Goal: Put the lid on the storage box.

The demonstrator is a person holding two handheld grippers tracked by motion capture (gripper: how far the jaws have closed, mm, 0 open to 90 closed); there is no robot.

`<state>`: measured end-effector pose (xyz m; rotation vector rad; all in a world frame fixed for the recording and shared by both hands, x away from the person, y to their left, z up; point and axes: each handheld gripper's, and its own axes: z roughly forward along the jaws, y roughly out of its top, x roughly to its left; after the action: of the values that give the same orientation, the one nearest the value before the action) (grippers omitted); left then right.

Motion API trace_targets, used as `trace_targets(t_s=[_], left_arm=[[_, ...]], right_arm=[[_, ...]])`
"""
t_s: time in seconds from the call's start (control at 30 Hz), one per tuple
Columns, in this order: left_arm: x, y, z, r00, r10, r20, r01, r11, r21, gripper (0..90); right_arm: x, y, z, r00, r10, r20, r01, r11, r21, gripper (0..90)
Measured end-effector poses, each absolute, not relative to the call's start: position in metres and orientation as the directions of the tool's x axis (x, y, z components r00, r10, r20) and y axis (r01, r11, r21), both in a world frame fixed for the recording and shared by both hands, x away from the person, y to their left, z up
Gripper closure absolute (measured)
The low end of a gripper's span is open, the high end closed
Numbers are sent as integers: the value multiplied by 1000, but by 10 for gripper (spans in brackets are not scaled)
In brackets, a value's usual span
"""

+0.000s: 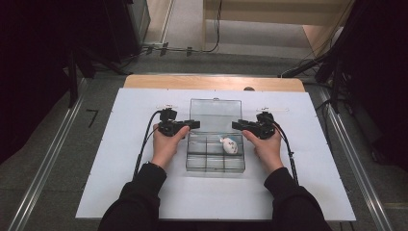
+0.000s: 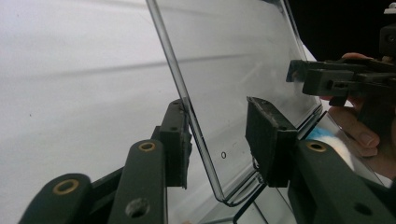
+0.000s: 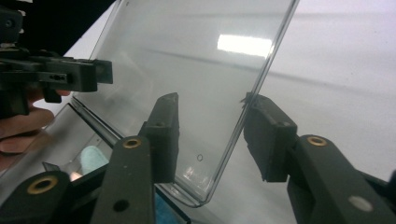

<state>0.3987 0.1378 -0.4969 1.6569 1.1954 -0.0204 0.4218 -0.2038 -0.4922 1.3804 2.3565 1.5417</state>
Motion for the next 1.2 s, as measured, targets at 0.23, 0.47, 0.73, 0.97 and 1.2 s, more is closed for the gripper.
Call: trace_targets(t_s=[0.23, 0.47, 0.73, 0.97, 1.2], left_arm=[[394, 140, -490, 534, 680, -502, 671, 19, 741, 681], [389, 141, -484, 580, 678, -452, 630, -21, 776, 716], [392, 140, -477, 574, 678, -460, 624, 2, 781, 653], [398, 142, -452, 564, 688, -456, 584, 57, 810, 622], [399, 141, -448, 573, 692, -439, 580, 36, 814, 681]], right_arm=[[418, -208, -487, -643, 641, 419, 627, 128, 768, 653], [411, -215, -483, -704, 608, 366, 553, 147, 820, 735], [407, -216, -484, -718, 607, 341, 524, 149, 839, 740], [405, -215, -481, -733, 613, 295, 493, 180, 851, 740], [404, -214, -481, -739, 616, 275, 476, 187, 859, 738]])
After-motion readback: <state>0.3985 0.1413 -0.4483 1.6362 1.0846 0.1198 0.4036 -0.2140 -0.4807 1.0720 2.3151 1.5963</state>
